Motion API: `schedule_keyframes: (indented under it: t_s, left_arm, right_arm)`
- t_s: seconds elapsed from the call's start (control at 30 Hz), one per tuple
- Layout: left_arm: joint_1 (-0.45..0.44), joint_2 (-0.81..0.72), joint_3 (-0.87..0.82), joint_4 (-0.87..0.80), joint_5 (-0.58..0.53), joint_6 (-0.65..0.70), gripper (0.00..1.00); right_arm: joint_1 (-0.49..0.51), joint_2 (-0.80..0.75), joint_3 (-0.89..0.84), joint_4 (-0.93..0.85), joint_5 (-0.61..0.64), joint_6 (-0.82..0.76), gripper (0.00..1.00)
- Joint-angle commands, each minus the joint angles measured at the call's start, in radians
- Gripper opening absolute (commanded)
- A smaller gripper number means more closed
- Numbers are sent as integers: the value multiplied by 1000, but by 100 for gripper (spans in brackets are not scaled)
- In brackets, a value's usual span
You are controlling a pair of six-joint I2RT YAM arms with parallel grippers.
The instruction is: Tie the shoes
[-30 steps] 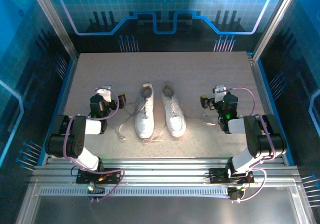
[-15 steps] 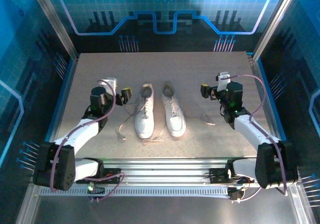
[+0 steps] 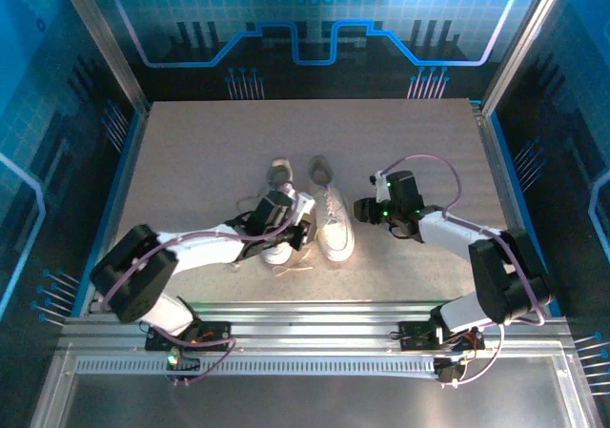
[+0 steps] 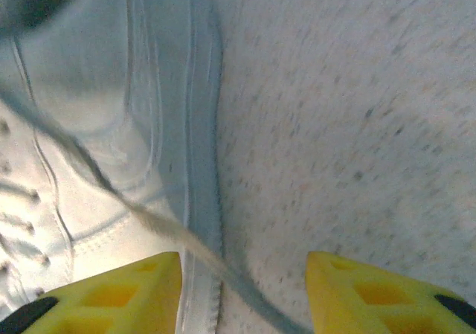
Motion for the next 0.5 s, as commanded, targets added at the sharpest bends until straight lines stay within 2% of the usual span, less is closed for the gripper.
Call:
schedule_keyframes:
  t_s: [0.0,0.13,0.3,0.4,0.47]
  left_arm:
    - [-45,98,92,48,16,11,21]
    - [-88,203,156,88,29,15,20]
    - [-116,238,180,121,30,16,21]
    - [-117,216,175,84,-6,33,28]
    - [-118,170,161,29,-61,43,38]
  right_arm:
    - [54,-2,-63,27,-14,79,40]
    - [122,-82,-143,39,64,131,33]
    - [141,-247,-252,-12,97,185,29]
    - [145,-316,-293,-39,85,198,28]
    - [146,-341,-294,-69,65,205,28]
